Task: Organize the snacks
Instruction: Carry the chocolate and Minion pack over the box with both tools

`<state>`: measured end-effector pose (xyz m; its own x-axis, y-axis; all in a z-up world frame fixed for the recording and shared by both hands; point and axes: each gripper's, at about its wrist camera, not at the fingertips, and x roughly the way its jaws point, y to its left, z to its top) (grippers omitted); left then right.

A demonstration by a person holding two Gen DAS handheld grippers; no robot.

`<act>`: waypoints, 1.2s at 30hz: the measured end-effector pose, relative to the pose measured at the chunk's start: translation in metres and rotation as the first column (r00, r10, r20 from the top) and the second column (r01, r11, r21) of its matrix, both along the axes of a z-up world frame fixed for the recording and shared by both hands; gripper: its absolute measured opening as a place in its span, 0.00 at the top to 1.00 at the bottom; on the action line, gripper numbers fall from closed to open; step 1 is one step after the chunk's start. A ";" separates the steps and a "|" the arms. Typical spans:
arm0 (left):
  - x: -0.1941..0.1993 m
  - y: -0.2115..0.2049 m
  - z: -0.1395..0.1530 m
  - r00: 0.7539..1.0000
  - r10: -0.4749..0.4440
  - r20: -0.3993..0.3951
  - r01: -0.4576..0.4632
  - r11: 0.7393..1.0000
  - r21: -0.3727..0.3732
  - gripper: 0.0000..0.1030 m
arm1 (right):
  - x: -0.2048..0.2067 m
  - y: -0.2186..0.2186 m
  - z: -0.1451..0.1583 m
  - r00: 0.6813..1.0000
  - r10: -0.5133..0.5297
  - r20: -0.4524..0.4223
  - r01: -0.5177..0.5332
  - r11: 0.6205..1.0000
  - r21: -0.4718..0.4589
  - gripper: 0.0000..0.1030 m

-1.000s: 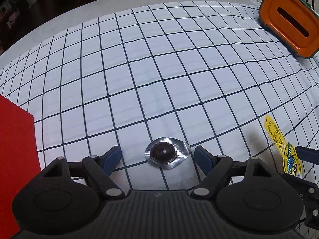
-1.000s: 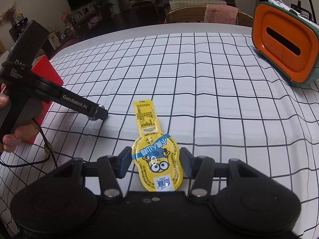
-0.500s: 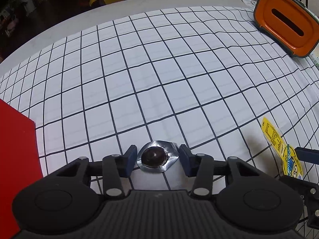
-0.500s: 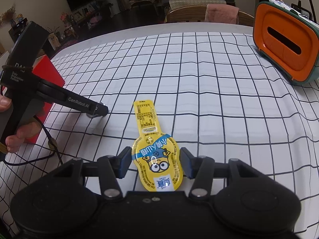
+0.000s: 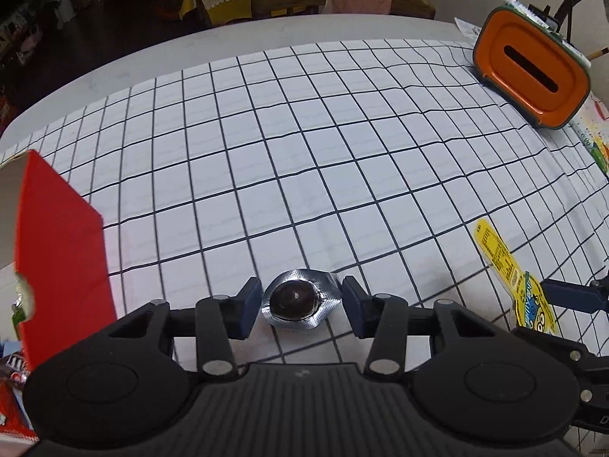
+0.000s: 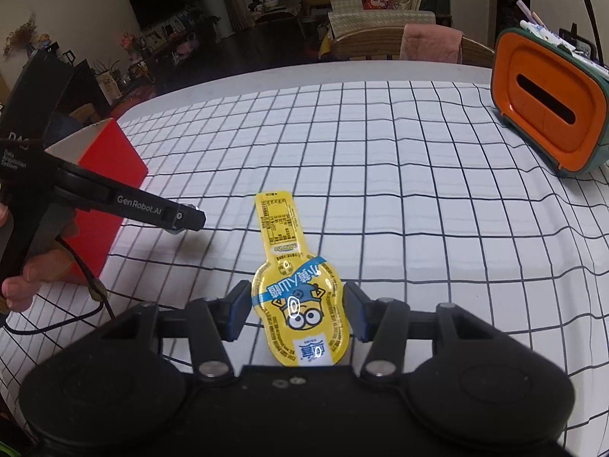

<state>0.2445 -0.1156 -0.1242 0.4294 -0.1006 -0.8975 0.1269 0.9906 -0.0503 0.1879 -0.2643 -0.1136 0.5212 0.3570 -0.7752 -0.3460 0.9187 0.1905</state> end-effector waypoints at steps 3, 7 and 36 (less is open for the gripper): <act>-0.011 0.009 0.011 1.000 0.006 0.011 -0.006 1.000 -0.024 0.56 | -0.005 0.008 0.010 1.000 0.004 0.019 -0.004 1.000 0.005 0.50; -0.026 0.026 0.025 0.999 0.023 0.029 -0.022 0.999 -0.032 0.56 | -0.012 0.024 0.021 0.999 0.011 0.038 -0.012 1.000 0.010 0.50; -0.105 0.216 0.098 0.968 0.181 0.171 -0.172 0.983 -0.064 0.56 | -0.027 0.228 0.079 0.967 0.206 0.152 -0.204 0.979 -0.026 0.50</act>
<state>0.1391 0.1000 -0.0266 0.5949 -0.0505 -0.8022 -0.0385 0.9951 -0.0913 0.1613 -0.0360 -0.0349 0.5505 0.4612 -0.6959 -0.5516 0.8266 0.1114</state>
